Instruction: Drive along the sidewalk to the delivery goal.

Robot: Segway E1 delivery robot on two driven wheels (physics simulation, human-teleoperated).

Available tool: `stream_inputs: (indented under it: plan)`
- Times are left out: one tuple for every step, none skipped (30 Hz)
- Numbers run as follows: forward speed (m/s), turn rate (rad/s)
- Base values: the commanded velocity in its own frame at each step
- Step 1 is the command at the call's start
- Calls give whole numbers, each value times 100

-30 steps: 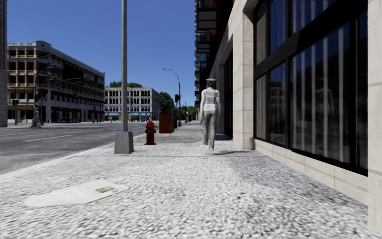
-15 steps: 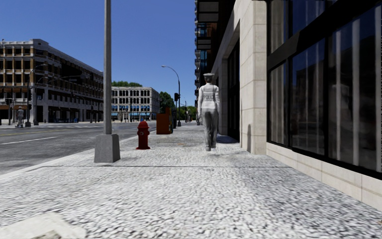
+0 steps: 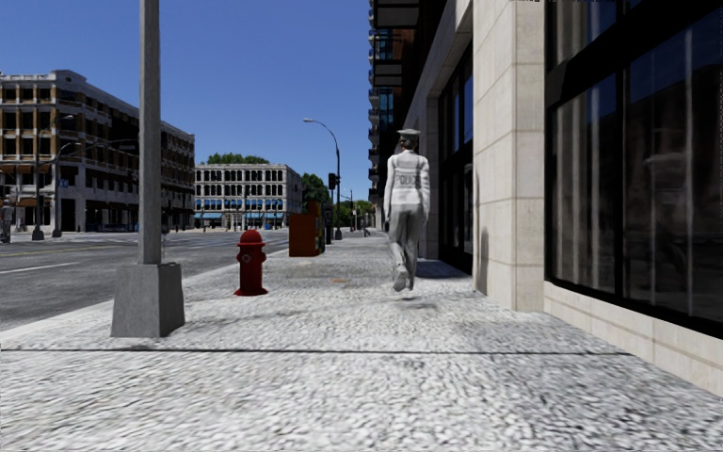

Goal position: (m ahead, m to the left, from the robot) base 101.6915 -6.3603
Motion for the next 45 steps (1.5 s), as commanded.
stream_inputs:
  plan:
    - [178,0]
    - [190,0]
    - [190,0]
    - [193,0]
    - [193,0]
    - [181,0]
    - [181,0]
    - [174,0]
    - [171,0]
    - [170,0]
    - [170,0]
    - [168,0]
    - [139,0]
    - [122,0]
    - [122,0]
    - [116,0]
    - [115,0]
    - [114,0]
    - [120,0]
    - [120,0]
    - [125,0]
    - [125,0]
    - [125,0]
    - [124,0]
    - [124,0]
    - [124,0]
    - [124,0]
    - [124,0]
    - [124,0]
    - [124,0]
    - [124,0]
    - [124,0]
    - [124,0]
    - [124,0]
    - [124,0]
    - [124,0]
    - [124,0]
    - [124,0]
    - [124,0]
    - [124,0]
    - [124,0]
    - [124,0]
    - [124,0]
    - [124,0]
    - [124,0]
